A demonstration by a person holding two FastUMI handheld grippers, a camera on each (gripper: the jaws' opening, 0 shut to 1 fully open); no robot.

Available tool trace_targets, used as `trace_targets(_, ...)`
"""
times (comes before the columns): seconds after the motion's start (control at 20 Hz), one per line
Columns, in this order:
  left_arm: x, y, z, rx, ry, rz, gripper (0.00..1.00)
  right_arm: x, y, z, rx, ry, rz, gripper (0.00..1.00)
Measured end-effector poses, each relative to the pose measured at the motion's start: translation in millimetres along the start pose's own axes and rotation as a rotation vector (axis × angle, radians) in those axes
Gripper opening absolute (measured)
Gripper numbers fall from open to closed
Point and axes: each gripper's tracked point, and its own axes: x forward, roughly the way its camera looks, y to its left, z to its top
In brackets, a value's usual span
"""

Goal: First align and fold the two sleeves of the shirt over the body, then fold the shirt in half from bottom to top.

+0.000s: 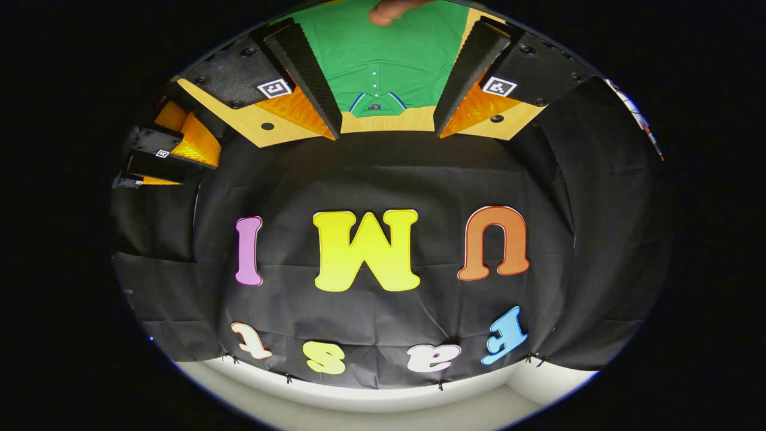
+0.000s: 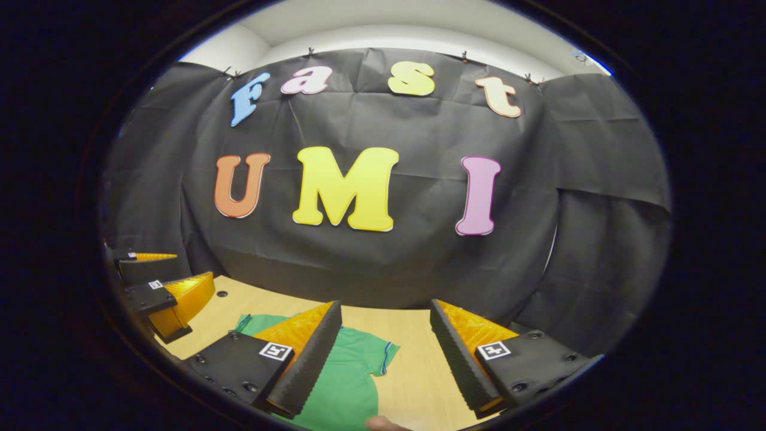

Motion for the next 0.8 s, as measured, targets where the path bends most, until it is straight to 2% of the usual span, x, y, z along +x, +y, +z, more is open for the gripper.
trace_targets(0.3,8.8,6.0,-14.9,-0.015,0.028,-0.002,0.99,28.6,-4.0,-55.7,-0.019,0.142,-0.024,0.94)
trace_targets(0.5,15.9,12.3,-25.5,-0.026,0.053,-0.001,0.99,50.4,-5.8,-108.9,-0.014,0.285,-0.033,0.98)
trace_targets(0.55,18.1,13.8,-29.7,-0.027,0.061,0.0,1.0,56.2,-7.1,-119.8,-0.016,0.313,-0.038,0.94)
trace_targets(0.8,30.9,27.0,-42.9,-0.028,0.089,0.021,1.0,101.7,-4.4,-157.8,-0.025,0.41,-0.05,0.96)
